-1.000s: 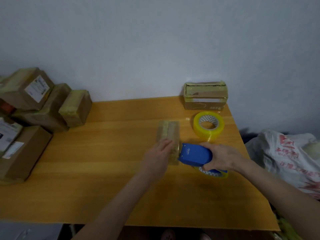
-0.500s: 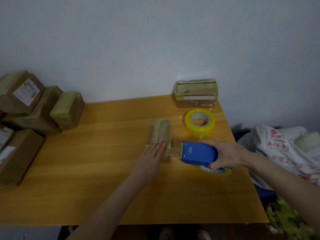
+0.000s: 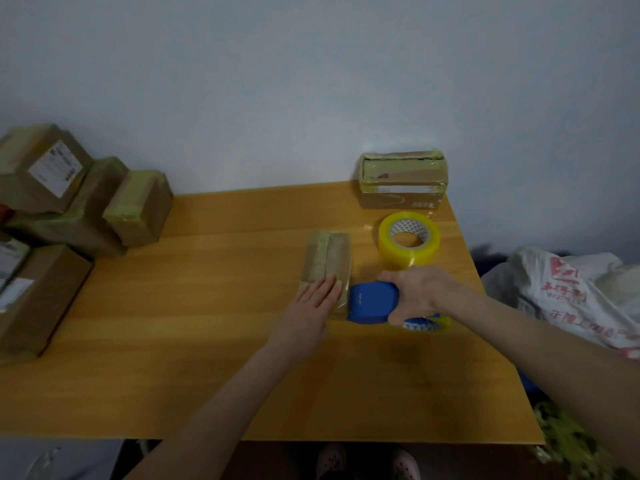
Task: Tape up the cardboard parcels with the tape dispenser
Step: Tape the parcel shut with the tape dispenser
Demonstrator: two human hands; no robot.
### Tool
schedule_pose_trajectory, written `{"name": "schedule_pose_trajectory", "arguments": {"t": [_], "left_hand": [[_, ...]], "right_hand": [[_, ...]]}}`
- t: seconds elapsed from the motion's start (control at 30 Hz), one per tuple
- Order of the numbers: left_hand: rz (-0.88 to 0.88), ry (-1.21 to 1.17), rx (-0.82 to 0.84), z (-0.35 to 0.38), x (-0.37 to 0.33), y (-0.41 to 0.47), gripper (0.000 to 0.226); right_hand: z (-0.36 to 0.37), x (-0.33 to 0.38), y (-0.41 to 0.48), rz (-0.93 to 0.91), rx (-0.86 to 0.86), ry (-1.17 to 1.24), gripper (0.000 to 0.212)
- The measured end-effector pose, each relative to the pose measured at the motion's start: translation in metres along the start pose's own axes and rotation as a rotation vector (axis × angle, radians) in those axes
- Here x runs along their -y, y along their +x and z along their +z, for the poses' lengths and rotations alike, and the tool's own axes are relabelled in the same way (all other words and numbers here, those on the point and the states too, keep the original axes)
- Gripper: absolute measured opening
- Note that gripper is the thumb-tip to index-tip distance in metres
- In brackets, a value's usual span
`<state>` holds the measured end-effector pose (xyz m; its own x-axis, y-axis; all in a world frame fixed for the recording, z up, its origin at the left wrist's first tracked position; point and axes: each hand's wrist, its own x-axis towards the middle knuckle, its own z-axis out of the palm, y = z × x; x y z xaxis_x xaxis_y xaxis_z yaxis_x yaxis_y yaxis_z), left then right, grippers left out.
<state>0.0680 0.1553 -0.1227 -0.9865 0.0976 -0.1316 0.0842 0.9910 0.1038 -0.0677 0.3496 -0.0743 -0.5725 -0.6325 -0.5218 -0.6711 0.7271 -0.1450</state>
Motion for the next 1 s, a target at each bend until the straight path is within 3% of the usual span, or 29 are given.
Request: {"name": "schedule_pose_trajectory", "arguments": {"t": [0.2, 0.33, 0.5, 0.63, 0.8, 0.9, 1.0], "left_hand": [[0.013, -0.002, -0.031, 0.007, 0.003, -0.001, 0.074], [0.024, -0.015, -0.04, 0.008, 0.003, -0.001, 0.074], [-0.017, 0.024, -0.044, 0.009, 0.0, -0.001, 0.074], [-0.031, 0.05, -0.058, 0.008, -0.005, -0.001, 0.073], [-0.065, 0.055, -0.037, 0.009, -0.01, 0.001, 0.069], [-0.039, -0.008, -0.04, 0.008, -0.01, 0.002, 0.068], [-0.063, -0.353, -0.249, -0.003, -0.005, -0.004, 0.058]], "right_hand": [[-0.021, 0.013, 0.007, 0.069, 0.054, -0.047, 0.047], [-0.008, 0.023, 0.01, 0.152, 0.006, -0.142, 0.055], [-0.011, -0.017, -0.01, 0.229, 0.0, 0.289, 0.052], [0.01, -0.043, -0.021, 0.343, -0.185, 0.933, 0.042], [0.06, -0.037, -0.023, 0.48, -0.161, 1.508, 0.043], [0.073, -0.029, -0.019, 0.516, -0.151, 1.597, 0.048], [0.072, -0.03, -0.017, 0.514, -0.217, 1.324, 0.054]]}}
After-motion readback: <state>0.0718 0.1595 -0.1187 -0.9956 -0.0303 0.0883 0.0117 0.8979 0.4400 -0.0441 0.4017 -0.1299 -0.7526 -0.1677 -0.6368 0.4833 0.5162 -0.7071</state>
